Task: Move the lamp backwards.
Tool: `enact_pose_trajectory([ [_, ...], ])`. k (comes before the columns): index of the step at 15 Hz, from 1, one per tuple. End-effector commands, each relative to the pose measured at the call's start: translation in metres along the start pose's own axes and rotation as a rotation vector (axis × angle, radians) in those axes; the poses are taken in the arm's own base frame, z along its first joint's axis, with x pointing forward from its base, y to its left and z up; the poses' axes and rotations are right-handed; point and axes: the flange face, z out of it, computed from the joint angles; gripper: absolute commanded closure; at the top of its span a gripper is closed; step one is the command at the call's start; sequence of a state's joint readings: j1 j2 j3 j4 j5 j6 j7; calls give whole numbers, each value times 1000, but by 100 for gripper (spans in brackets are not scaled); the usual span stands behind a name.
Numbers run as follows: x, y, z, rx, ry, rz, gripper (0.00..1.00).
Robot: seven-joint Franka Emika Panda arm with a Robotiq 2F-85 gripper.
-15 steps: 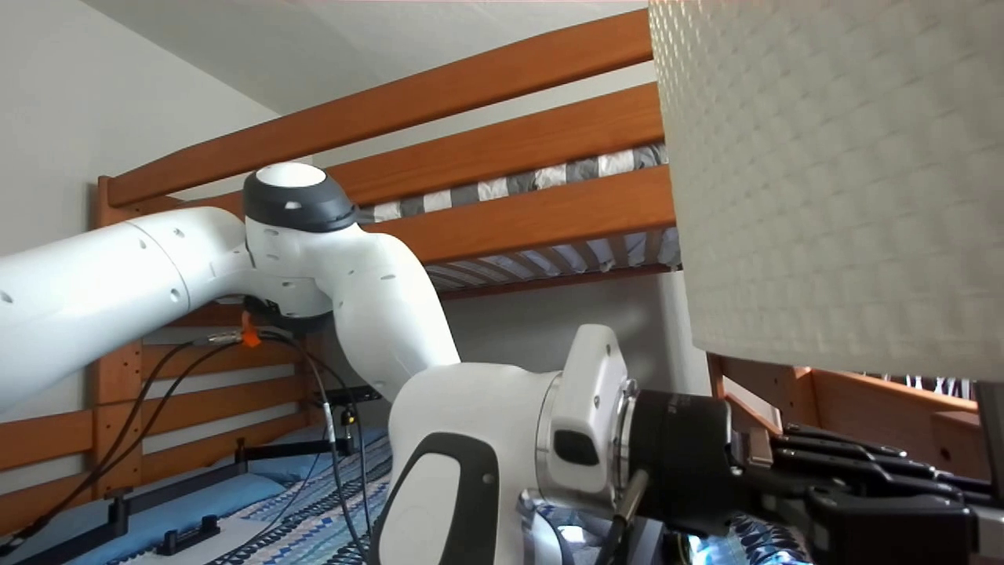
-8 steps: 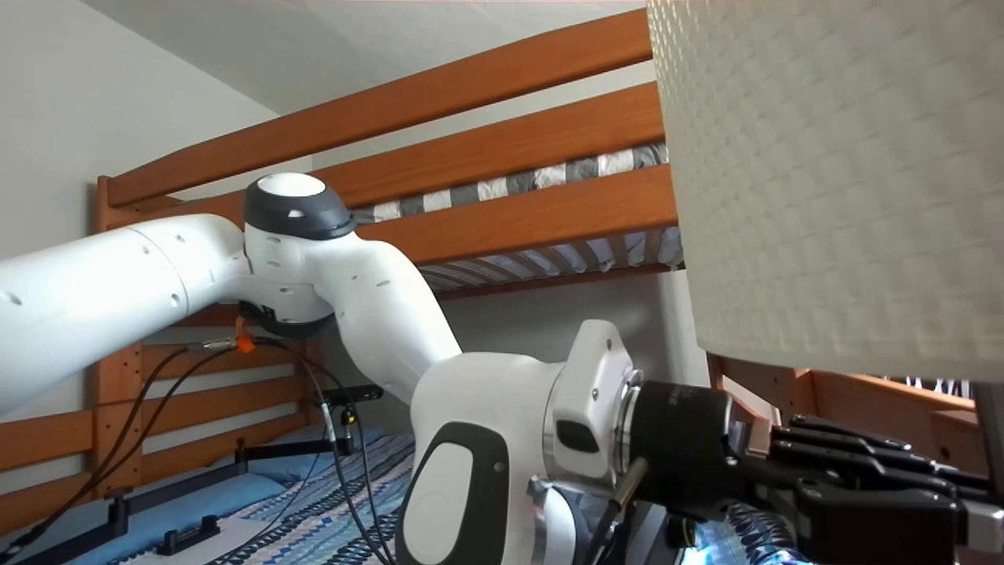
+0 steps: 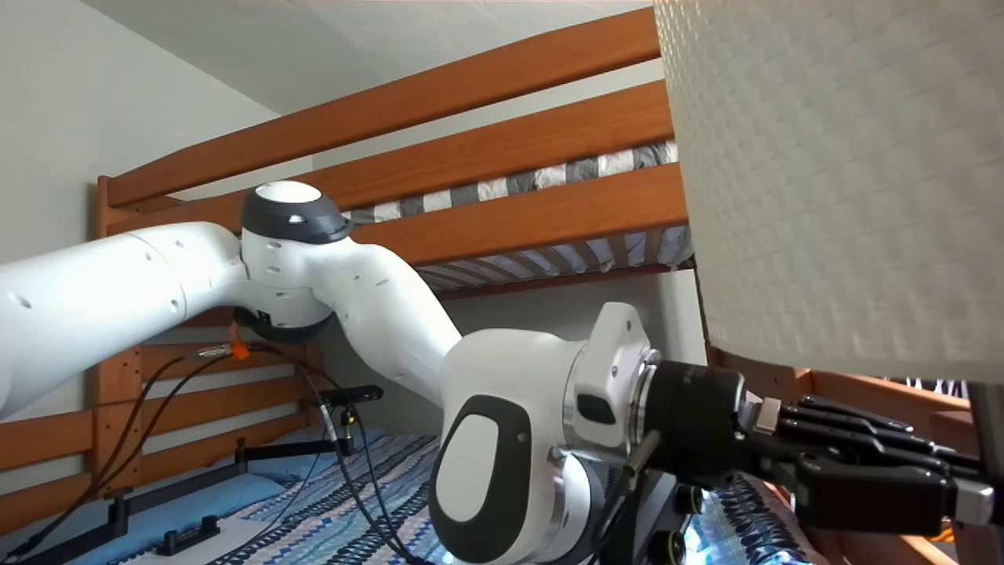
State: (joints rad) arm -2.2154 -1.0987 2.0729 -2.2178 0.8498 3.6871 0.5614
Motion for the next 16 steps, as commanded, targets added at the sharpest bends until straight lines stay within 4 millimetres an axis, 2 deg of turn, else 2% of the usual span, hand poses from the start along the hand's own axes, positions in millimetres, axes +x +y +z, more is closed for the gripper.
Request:
enact_pose_trajectory([
  [1, 23, -20, 0, 0, 67, 46, 95],
  [9, 30, -32, 10, -32, 73, 23, 95],
  [16, 32, -47, 7, -4, 109, -19, 95],
])
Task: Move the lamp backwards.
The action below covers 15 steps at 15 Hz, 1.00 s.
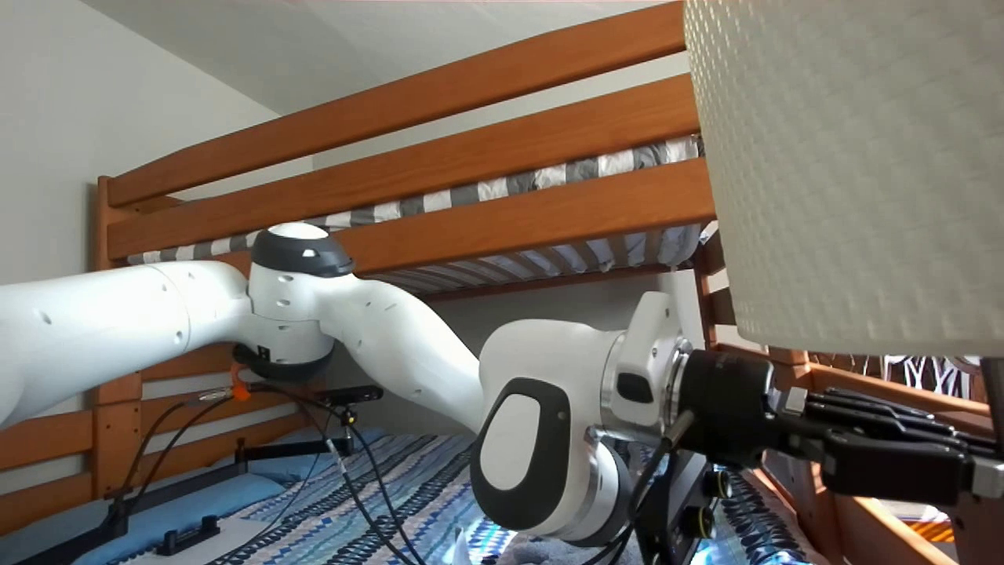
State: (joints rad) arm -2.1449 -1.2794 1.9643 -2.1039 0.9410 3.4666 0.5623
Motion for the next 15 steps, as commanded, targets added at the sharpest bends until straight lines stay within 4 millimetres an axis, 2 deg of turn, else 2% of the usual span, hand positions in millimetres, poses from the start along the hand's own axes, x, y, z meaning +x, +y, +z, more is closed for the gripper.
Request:
enact_pose_trajectory([
  [1, 29, -10, -7, 27, 123, 9, 95],
  [15, 23, -2, 8, -25, 101, 20, 95],
])
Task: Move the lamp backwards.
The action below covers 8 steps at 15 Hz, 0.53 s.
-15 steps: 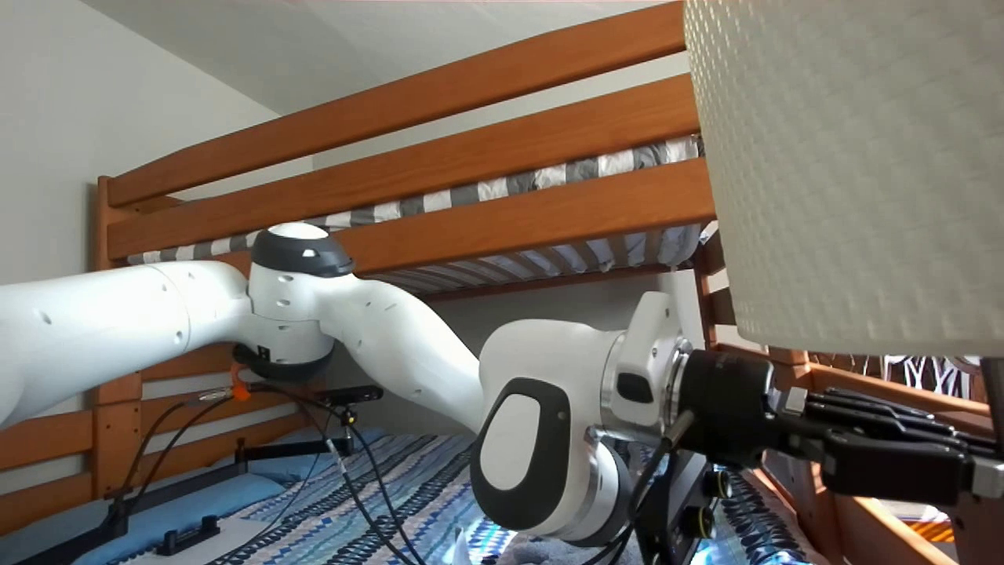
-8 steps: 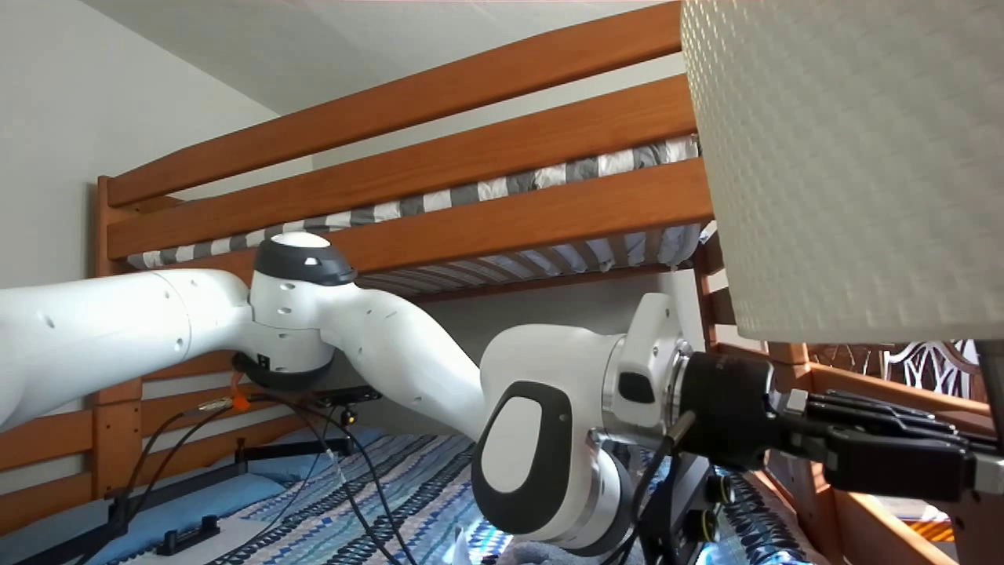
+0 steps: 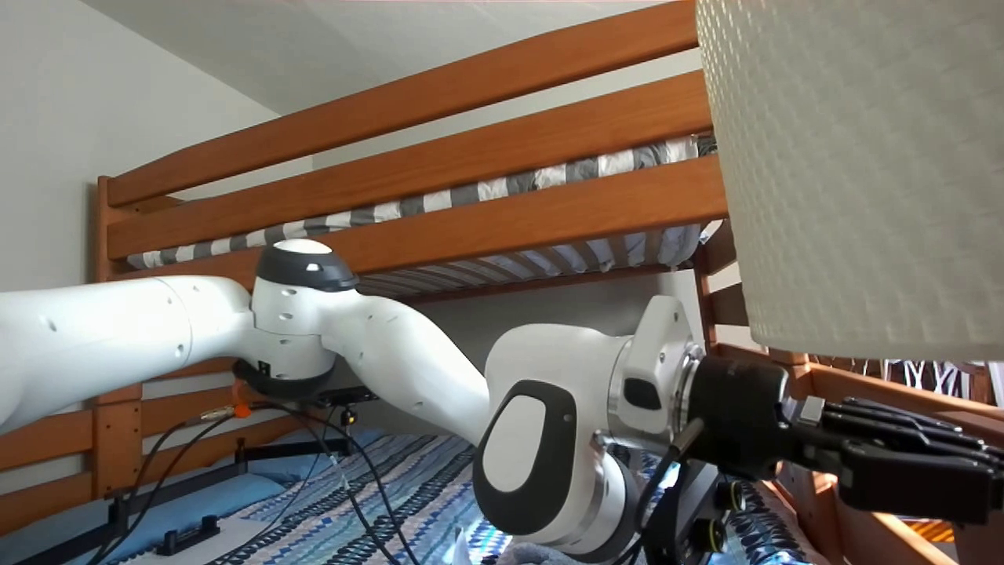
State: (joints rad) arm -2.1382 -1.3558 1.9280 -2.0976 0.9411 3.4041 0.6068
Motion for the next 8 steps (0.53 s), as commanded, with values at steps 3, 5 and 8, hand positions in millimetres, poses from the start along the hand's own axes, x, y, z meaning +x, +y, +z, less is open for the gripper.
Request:
enact_pose_trajectory([
  [3, 27, -7, 0, 12, 103, 39, 95],
  [5, 31, -9, 1, 8, 102, 44, 95],
  [8, 32, -11, 4, -5, 96, 53, 95],
])
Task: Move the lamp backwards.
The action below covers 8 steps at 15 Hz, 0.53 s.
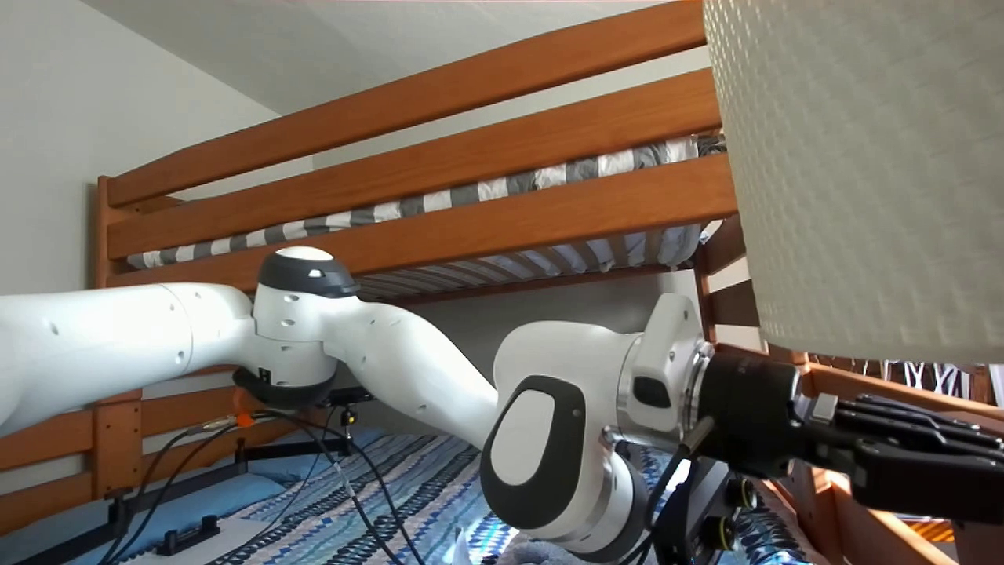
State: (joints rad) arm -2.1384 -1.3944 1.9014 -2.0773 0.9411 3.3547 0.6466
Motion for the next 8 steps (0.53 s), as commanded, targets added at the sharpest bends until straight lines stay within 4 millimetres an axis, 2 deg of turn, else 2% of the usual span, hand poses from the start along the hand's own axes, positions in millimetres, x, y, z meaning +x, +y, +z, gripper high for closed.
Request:
enact_pose_trajectory([
  [1, 29, -9, -1, 9, 94, 38, 95],
  [8, 27, -17, 0, 28, 102, 13, 95],
])
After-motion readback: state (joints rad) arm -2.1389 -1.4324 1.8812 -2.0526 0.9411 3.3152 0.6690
